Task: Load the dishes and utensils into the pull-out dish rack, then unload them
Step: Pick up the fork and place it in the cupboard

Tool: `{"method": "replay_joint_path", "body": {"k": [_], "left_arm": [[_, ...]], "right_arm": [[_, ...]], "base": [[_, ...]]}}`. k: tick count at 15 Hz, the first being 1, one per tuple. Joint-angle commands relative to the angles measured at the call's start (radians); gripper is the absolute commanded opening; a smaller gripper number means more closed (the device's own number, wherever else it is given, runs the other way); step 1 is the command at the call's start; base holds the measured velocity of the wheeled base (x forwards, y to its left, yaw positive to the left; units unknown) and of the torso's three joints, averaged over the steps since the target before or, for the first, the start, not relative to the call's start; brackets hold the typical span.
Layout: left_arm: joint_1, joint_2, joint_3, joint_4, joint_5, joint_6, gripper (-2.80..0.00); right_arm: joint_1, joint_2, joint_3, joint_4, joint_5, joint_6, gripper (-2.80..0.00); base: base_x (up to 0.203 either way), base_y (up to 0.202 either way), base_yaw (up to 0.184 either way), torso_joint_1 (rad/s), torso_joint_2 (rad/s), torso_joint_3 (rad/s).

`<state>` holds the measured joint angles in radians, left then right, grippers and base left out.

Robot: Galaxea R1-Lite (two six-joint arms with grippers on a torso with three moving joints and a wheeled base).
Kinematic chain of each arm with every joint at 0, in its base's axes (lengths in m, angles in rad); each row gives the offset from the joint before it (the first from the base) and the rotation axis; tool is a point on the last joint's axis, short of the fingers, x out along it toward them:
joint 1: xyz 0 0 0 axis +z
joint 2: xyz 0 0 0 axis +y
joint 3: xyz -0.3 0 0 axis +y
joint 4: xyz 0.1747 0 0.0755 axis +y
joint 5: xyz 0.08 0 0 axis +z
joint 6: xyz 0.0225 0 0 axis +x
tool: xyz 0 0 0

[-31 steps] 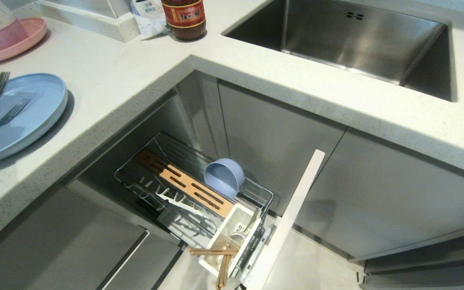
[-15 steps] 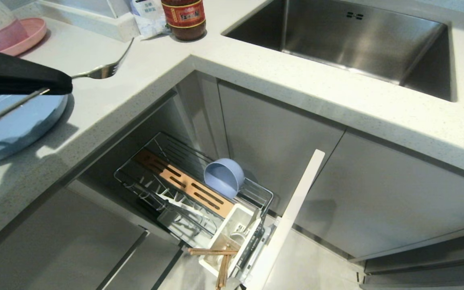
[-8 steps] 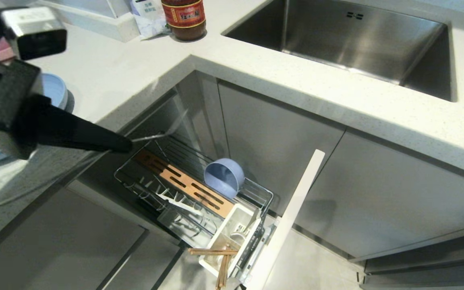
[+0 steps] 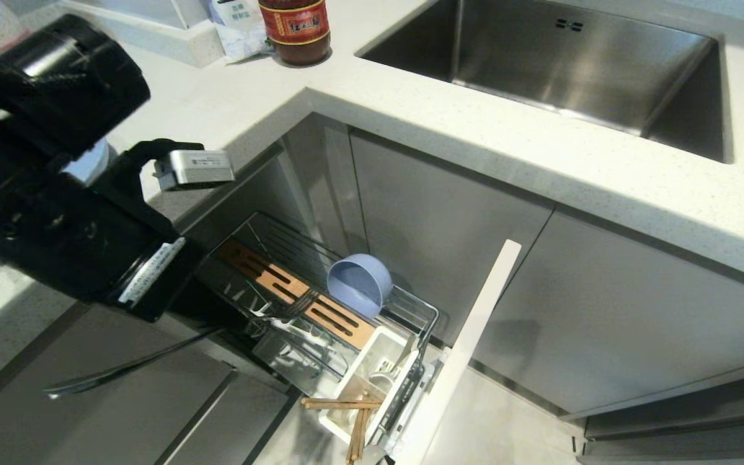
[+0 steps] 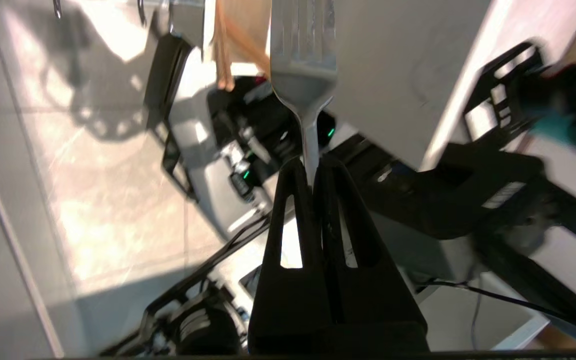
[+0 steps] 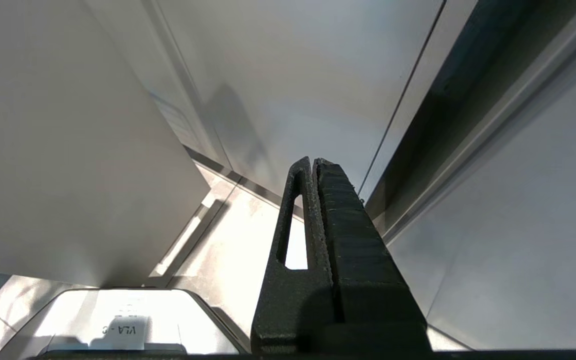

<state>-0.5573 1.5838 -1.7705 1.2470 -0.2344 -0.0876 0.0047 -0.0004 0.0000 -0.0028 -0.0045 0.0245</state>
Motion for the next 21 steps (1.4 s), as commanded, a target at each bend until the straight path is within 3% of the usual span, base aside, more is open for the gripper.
{"method": "replay_joint_path", "body": {"k": [1, 3, 7, 9, 17, 21], "left_arm": [[-0.077, 0.057, 0.028, 0.001, 0.068, -0.001, -2.80], [-0.146, 0.120, 0.047, -0.031, 0.165, -0.005, -2.80], [-0.170, 0.216, 0.060, -0.119, 0.267, 0.005, -2.80], [-0.192, 0.257, 0.064, -0.127, 0.312, 0.058, -2.80], [-0.214, 0.317, 0.057, -0.132, 0.359, 0.272, -2.80], [-0.215, 0.371, 0.043, -0.135, 0.371, 0.321, -2.80]], "right_arm": [[0.001, -0.003, 0.002, 0.000, 0.000, 0.000, -2.80], [0.000, -0.004, 0.002, 0.000, 0.000, 0.000, -2.80], [0.001, -0.004, 0.002, 0.000, 0.000, 0.000, -2.80], [0.001, -0.004, 0.002, 0.000, 0.000, 0.000, -2.80], [0.001, -0.004, 0.002, 0.000, 0.000, 0.000, -2.80], [0.000, -0.004, 0.002, 0.000, 0.000, 0.000, -2.80]], "base": [[0.000, 0.000, 0.000, 0.000, 0.00, 0.000], [0.000, 0.000, 0.000, 0.000, 0.00, 0.000], [0.000, 0.000, 0.000, 0.000, 0.00, 0.000], [0.000, 0.000, 0.000, 0.000, 0.00, 0.000], [0.000, 0.000, 0.000, 0.000, 0.00, 0.000], [0.000, 0.000, 0.000, 0.000, 0.00, 0.000]]}}
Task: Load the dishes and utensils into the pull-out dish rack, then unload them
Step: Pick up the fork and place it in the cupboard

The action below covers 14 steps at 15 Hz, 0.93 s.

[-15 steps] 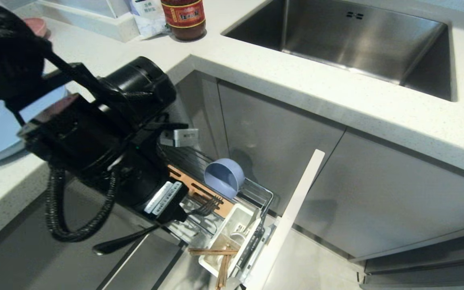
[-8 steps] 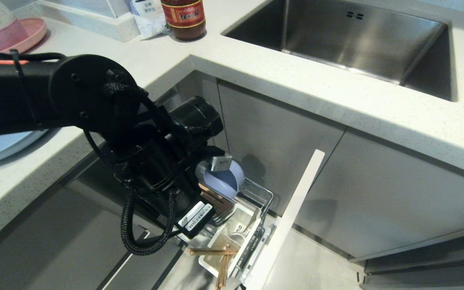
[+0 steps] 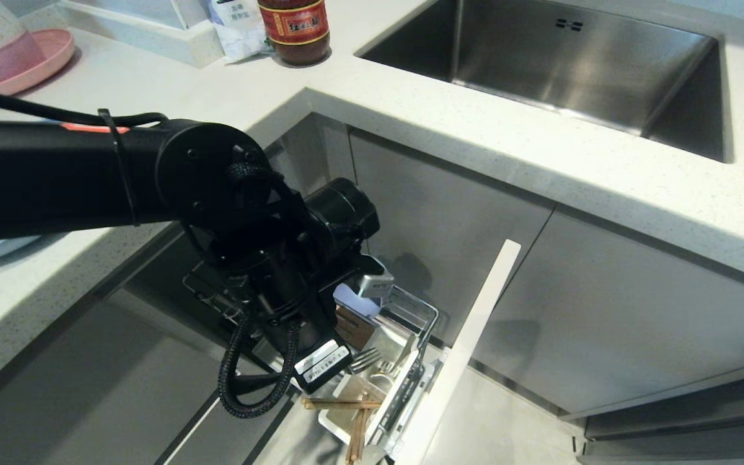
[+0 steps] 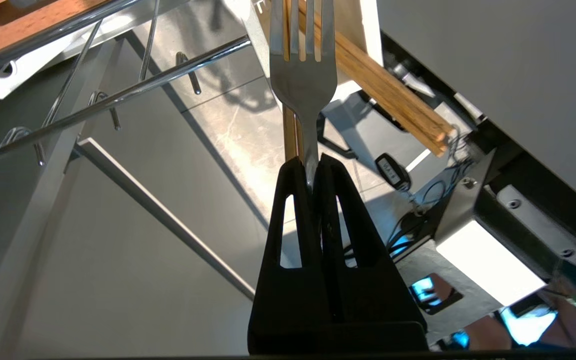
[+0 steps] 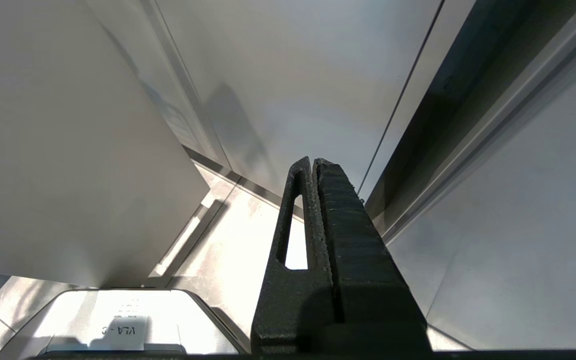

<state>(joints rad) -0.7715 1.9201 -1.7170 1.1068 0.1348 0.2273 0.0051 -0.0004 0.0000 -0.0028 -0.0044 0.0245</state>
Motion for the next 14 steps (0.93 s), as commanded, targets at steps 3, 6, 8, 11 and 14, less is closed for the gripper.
{"method": "replay_joint_path", "body": {"k": [3, 6, 8, 11, 14], "left_arm": [[-0.005, 0.079, -0.057, 0.008, 0.003, 0.010, -2.80], [-0.013, 0.133, -0.097, 0.008, 0.011, 0.012, -2.80], [-0.019, 0.169, -0.122, 0.008, 0.030, 0.012, -2.80], [-0.026, 0.195, -0.141, 0.008, 0.056, 0.014, -2.80], [-0.026, 0.217, -0.143, 0.008, 0.078, 0.046, -2.80]], "right_arm": [[0.000, -0.004, 0.002, 0.000, 0.000, 0.000, -2.80], [0.001, -0.003, 0.002, 0.000, 0.000, 0.000, -2.80], [0.000, -0.004, 0.002, 0.000, 0.000, 0.000, -2.80], [0.001, -0.004, 0.002, 0.000, 0.000, 0.000, -2.80], [0.001, -0.003, 0.002, 0.000, 0.000, 0.000, -2.80]], "base": [[0.000, 0.000, 0.000, 0.000, 0.00, 0.000], [0.000, 0.000, 0.000, 0.000, 0.00, 0.000], [0.000, 0.000, 0.000, 0.000, 0.00, 0.000], [0.000, 0.000, 0.000, 0.000, 0.00, 0.000], [0.000, 0.000, 0.000, 0.000, 0.00, 0.000]]}}
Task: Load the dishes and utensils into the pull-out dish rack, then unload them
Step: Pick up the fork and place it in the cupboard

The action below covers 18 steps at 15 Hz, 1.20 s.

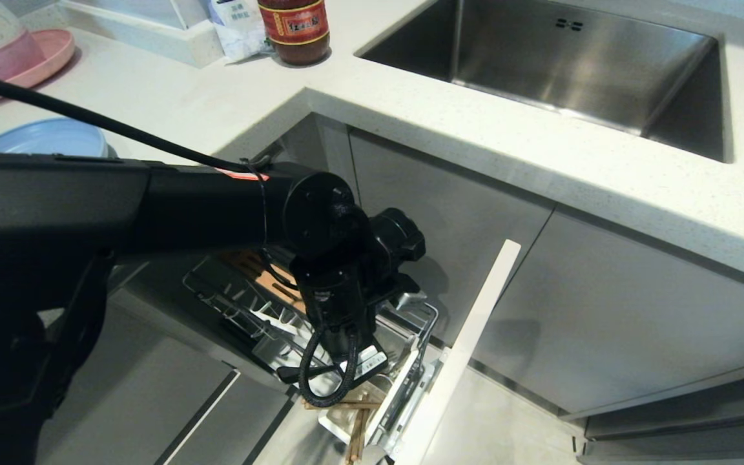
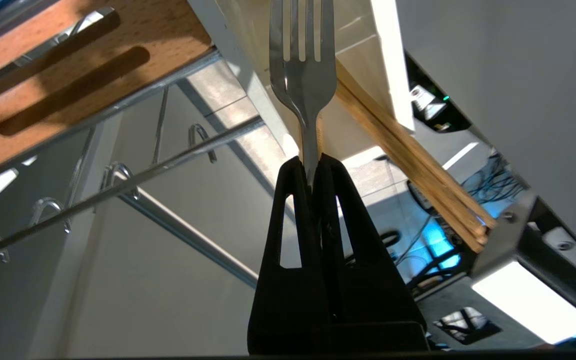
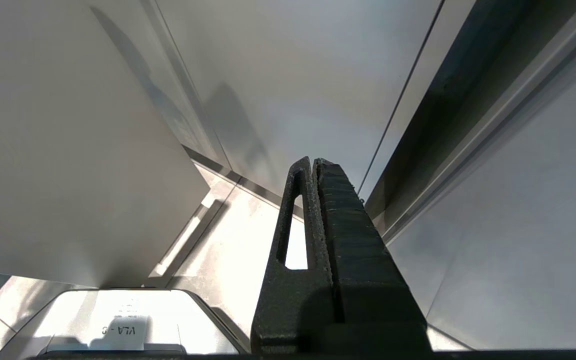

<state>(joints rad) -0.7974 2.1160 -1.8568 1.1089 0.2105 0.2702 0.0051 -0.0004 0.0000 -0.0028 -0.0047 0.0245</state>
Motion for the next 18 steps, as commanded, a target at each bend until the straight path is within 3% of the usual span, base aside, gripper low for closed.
{"method": "replay_joint_path", "body": {"k": [1, 4, 7, 18], "left_arm": [[0.000, 0.025, -0.006, 0.005, 0.004, 0.004, -2.80], [0.000, 0.058, -0.031, 0.003, 0.035, 0.004, -2.80], [0.001, 0.081, -0.044, 0.002, 0.038, 0.039, -2.80], [0.005, 0.149, -0.056, -0.075, 0.038, 0.067, -2.80]], "right_arm": [[0.000, -0.004, 0.002, 0.000, 0.000, 0.000, -2.80], [0.000, -0.003, 0.002, 0.000, 0.000, 0.000, -2.80], [0.000, -0.004, 0.002, 0.000, 0.000, 0.000, -2.80], [0.001, -0.004, 0.002, 0.000, 0.000, 0.000, -2.80]], "base": [[0.000, 0.000, 0.000, 0.000, 0.00, 0.000], [0.000, 0.000, 0.000, 0.000, 0.00, 0.000], [0.000, 0.000, 0.000, 0.000, 0.00, 0.000], [0.000, 0.000, 0.000, 0.000, 0.00, 0.000]]}}
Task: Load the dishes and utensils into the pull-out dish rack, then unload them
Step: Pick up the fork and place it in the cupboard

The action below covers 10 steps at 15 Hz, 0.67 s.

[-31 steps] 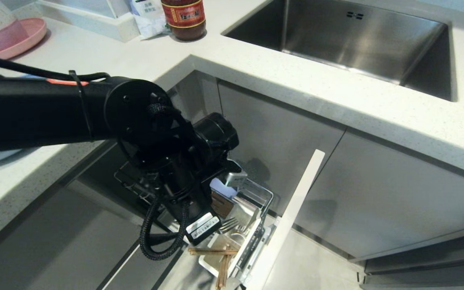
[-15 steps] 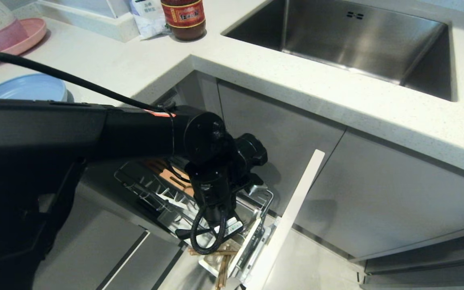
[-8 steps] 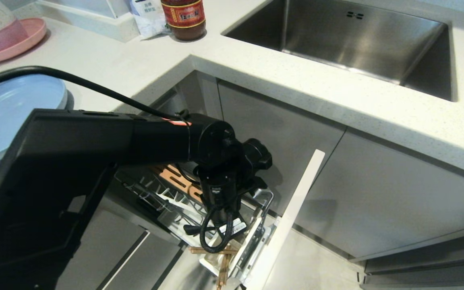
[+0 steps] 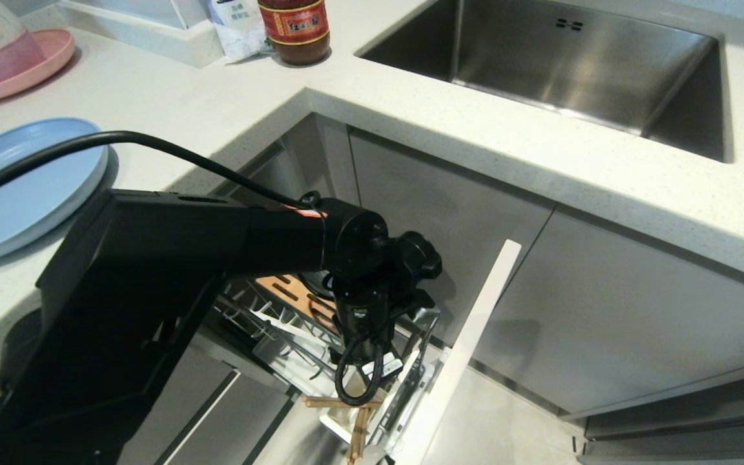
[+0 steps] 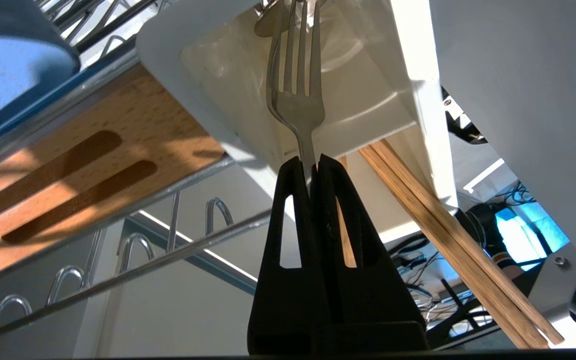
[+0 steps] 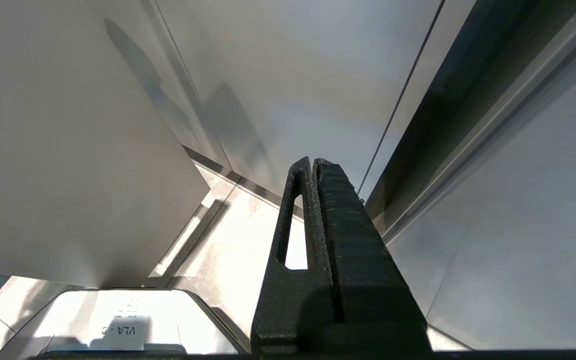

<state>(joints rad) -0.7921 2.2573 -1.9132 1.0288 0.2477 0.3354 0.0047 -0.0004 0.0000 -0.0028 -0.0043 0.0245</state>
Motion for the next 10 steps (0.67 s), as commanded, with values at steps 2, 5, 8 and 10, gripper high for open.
{"method": "replay_joint_path", "body": {"k": [2, 5, 8, 10], "left_arm": [[-0.001, 0.010, 0.000, 0.005, 0.001, 0.002, -2.80], [-0.001, 0.000, 0.000, 0.007, 0.001, 0.002, -2.80], [-0.002, -0.020, 0.002, 0.011, 0.001, 0.001, 0.00], [-0.004, -0.038, 0.002, 0.015, 0.001, 0.001, 0.00]], "right_arm": [[0.000, -0.004, 0.002, 0.000, 0.000, 0.000, -2.80], [0.001, -0.004, 0.002, 0.000, 0.000, 0.000, -2.80], [0.001, -0.004, 0.002, 0.000, 0.000, 0.000, -2.80], [0.000, -0.004, 0.002, 0.000, 0.000, 0.000, -2.80]], "base": [[0.000, 0.000, 0.000, 0.000, 0.00, 0.000], [0.000, 0.000, 0.000, 0.000, 0.00, 0.000], [0.000, 0.000, 0.000, 0.000, 0.00, 0.000], [0.000, 0.000, 0.000, 0.000, 0.00, 0.000]]}}
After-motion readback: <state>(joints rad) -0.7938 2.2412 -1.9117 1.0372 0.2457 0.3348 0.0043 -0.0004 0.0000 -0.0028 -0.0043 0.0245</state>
